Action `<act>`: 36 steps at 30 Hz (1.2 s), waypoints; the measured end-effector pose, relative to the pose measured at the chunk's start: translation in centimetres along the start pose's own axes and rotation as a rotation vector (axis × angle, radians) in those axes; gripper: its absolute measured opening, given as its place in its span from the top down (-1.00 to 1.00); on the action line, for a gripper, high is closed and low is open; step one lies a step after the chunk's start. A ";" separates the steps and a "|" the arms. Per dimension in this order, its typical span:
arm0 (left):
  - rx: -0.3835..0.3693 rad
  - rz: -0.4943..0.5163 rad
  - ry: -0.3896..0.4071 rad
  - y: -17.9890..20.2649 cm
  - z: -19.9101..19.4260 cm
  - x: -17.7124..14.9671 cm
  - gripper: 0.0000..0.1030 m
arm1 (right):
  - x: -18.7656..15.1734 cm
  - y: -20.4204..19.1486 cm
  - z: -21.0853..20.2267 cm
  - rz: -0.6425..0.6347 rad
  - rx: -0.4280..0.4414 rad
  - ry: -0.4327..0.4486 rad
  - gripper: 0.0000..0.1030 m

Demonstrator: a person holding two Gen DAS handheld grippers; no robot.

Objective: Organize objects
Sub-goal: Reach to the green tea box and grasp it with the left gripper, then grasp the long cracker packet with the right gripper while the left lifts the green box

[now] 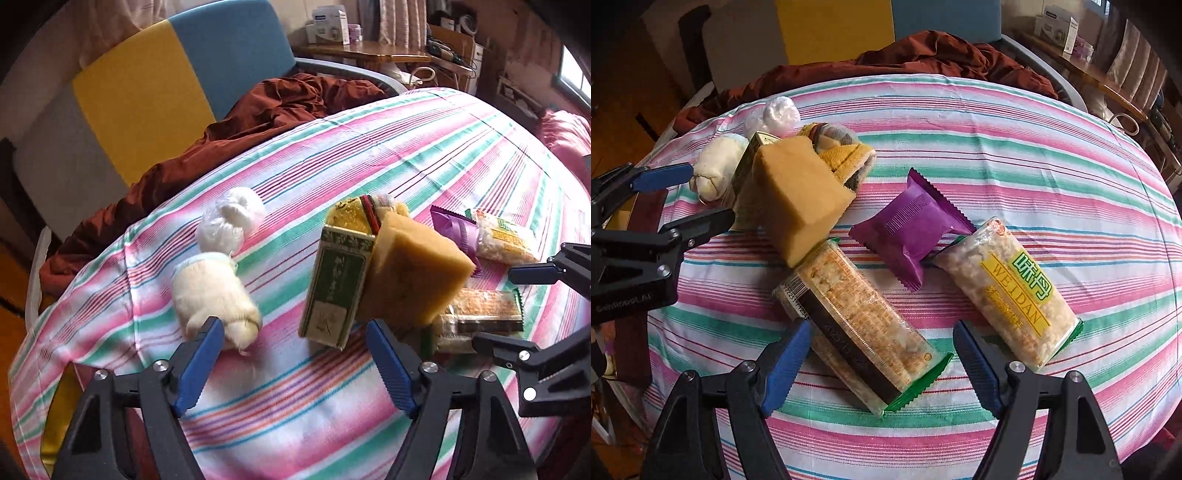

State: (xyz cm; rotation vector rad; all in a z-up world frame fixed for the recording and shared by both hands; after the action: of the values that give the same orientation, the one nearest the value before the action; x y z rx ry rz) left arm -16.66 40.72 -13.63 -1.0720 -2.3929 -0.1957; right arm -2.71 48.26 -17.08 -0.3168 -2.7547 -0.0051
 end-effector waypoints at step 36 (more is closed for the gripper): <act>-0.201 -0.162 -0.091 6.4 -2.9 -10.7 0.39 | 0.5 -0.6 1.3 -0.063 0.024 -0.021 -0.34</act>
State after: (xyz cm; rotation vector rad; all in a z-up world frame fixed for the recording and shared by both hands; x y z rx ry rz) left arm -4.82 37.10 -16.98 -0.9926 -2.5869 -0.4620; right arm -3.78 47.83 -18.04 -0.2246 -2.7823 0.0155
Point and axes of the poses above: each gripper's, at about its wrist camera, not at the fingertips, and z roughly the way its jaws point, y to its right, x to its top, the point moved 9 cm from there along z, roughly the way its jaws point, and after that the axes turned 9 degrees about -z, right-handed, at the moved point
